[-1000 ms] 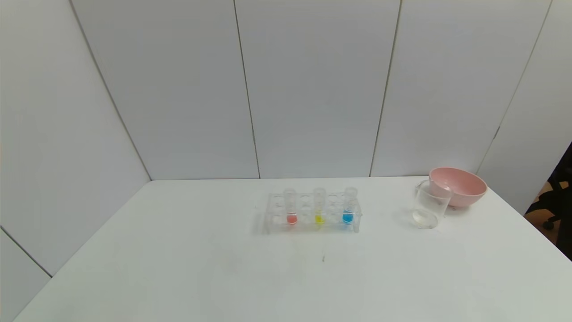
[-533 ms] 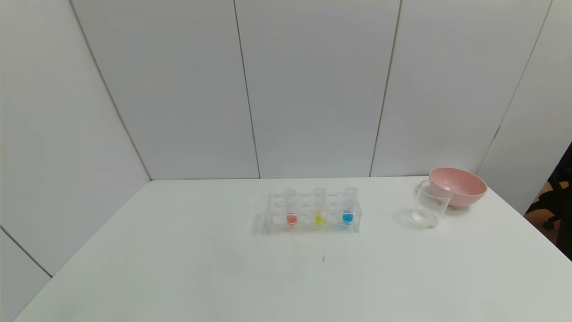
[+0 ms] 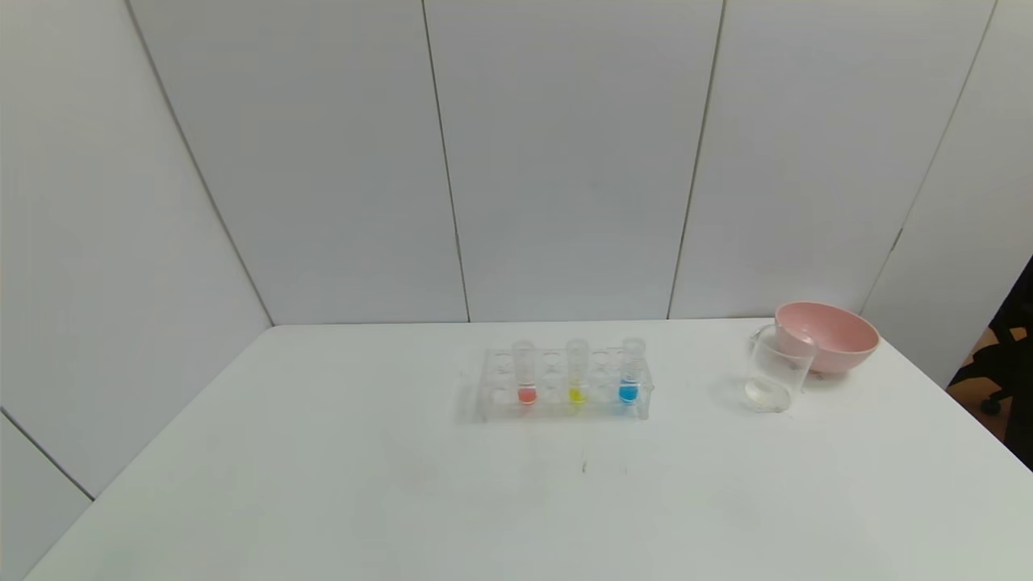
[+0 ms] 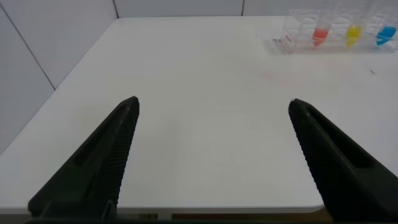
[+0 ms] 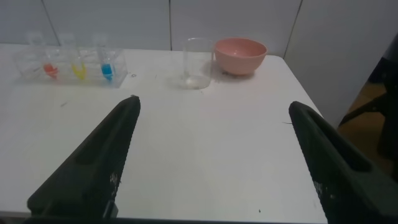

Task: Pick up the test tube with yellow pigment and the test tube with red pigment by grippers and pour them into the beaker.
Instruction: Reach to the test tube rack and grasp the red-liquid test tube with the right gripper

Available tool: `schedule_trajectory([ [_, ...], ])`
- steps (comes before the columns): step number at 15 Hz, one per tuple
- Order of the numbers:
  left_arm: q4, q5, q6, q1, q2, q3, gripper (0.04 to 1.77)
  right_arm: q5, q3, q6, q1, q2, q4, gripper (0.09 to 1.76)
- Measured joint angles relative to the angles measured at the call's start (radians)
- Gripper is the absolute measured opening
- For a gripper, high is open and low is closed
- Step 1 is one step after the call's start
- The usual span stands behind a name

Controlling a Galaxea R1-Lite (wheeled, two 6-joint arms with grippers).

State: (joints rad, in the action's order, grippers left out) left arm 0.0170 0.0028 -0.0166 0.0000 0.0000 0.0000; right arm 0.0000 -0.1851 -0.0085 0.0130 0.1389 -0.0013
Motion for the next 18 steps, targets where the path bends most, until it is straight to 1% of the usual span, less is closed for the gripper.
schedule_trajectory([
  [6, 0.000, 0.000, 0.000, 0.000, 0.000, 0.000, 1.72, 0.040, -0.108, -0.001, 0.076, 0.228, -0.020, 1.71],
  [10, 0.000, 0.000, 0.000, 0.000, 0.000, 0.000, 1.72, 0.135, -0.237, -0.003, 0.090, 0.401, -0.027, 1.71],
  [13, 0.000, 0.000, 0.000, 0.000, 0.000, 0.000, 1.72, 0.159, -0.326, -0.009, 0.092, 0.539, -0.029, 1.71],
  [14, 0.000, 0.000, 0.000, 0.000, 0.000, 0.000, 1.72, 0.160, -0.349, -0.008, 0.101, 0.588, -0.029, 1.71],
  [16, 0.000, 0.000, 0.000, 0.000, 0.000, 0.000, 1.72, 0.133, -0.386, -0.008, 0.167, 0.677, -0.030, 1.71],
  [18, 0.000, 0.000, 0.000, 0.000, 0.000, 0.000, 1.72, 0.040, -0.420, -0.007, 0.265, 0.747, -0.028, 1.71],
])
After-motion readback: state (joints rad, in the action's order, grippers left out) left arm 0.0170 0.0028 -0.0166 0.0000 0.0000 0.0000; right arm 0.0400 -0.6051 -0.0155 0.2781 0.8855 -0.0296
